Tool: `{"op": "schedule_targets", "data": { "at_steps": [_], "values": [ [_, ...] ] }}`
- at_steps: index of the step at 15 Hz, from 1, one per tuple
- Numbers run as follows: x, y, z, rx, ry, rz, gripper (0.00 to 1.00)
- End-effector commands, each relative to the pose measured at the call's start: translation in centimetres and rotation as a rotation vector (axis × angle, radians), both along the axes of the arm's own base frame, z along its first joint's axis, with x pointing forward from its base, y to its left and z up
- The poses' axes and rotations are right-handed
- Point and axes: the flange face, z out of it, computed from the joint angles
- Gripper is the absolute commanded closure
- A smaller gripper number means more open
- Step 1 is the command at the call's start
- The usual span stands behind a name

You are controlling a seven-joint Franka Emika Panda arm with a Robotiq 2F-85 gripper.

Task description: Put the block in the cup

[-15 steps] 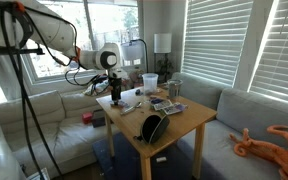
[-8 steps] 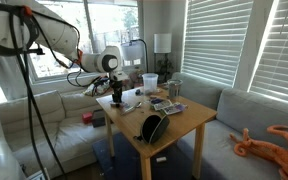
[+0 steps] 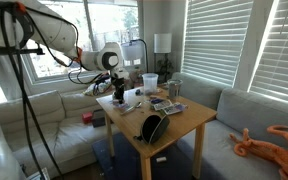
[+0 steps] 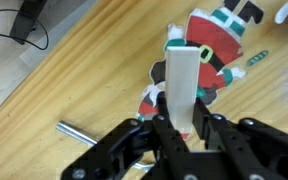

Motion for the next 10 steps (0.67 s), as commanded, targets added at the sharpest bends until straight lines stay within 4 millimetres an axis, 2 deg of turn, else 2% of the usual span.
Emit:
{"op": "schedule_targets", "data": {
  "at_steps": [1, 2, 3, 5, 8, 10],
  "values": [
    [-0.1, -0.3, 0.4, 0.002, -0.005, -0.002, 0.71],
    [-0.3, -0.4, 0.7, 0.002, -0.008, -0.002, 0.93],
    [0.6, -0.3, 1.7, -0.001, -0.082, -0.037, 0.93],
    [3.2, -1.1, 6.5, -0.076, -0.200, -0.069, 0.93],
    [5.5, -2.2, 13.6, -0.224, -0.326, -0.022, 0.93],
    [7.2, -1.8, 17.4, -0.310, -0.418, 0.005, 0.93]
  ]
}}
